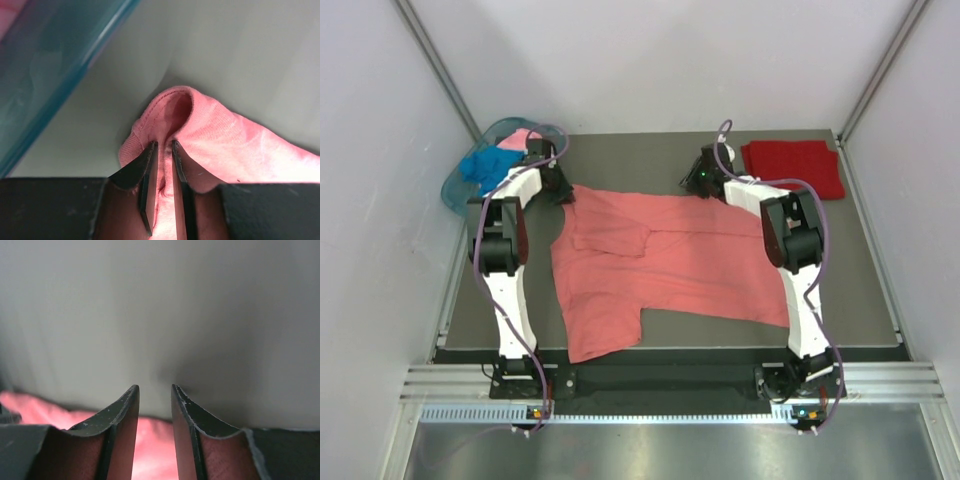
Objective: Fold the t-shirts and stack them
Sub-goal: Fold the tshirt
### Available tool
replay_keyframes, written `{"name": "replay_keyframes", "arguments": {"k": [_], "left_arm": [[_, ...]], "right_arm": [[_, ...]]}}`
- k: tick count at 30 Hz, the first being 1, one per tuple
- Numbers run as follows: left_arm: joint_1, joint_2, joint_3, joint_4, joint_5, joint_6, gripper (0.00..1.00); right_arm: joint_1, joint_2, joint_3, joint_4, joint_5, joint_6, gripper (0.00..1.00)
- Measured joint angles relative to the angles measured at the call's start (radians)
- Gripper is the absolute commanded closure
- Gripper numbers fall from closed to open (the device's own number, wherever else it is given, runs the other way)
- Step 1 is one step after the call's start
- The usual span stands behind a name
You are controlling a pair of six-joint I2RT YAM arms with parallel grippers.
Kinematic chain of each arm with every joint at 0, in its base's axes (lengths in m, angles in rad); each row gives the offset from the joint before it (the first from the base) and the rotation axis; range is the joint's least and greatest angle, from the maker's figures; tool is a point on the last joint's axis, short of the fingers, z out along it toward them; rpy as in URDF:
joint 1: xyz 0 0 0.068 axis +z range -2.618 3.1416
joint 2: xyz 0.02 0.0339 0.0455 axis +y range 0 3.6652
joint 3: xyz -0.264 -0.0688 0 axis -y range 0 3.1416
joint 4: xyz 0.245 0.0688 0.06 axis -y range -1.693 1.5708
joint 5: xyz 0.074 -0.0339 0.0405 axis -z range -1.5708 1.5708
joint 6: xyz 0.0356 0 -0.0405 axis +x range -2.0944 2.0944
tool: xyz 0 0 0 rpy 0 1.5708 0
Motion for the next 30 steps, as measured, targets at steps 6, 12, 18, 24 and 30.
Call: {"name": "replay_keyframes", "arguments": {"k": [6,12,18,24,30], "left_arm": [[-0.002,-0.030,-0.043,0.010,-0.043,-0.026,0.76],[-0.002,-0.050,-0.051,-0.026,-0.083,-0.032,0.69],[0.003,-0.106,-0.048,-0.095,-0.094,-0.008,0.64],[0.008,-0.321,-0.177,-0.093,0.014,0.019,0.61],[0.004,-0.536,-0.477,-0.056,0.194,0.028,0.59]], "right_arm": [[-0.013,0.005,0.004,0.011,0.035,0.040,0.68],[-0.012,0.026,0.041,0.011,-0.003,0.025,0.66],[0.001,0.043,0.155,-0.047,-0.058,-0.076,0.62],[0.035,-0.152,-0.006,-0.136,-0.065,-0.124,0.60],[0.167,-0.355,-0.191,-0.186,-0.062,-0.121,0.59]]}}
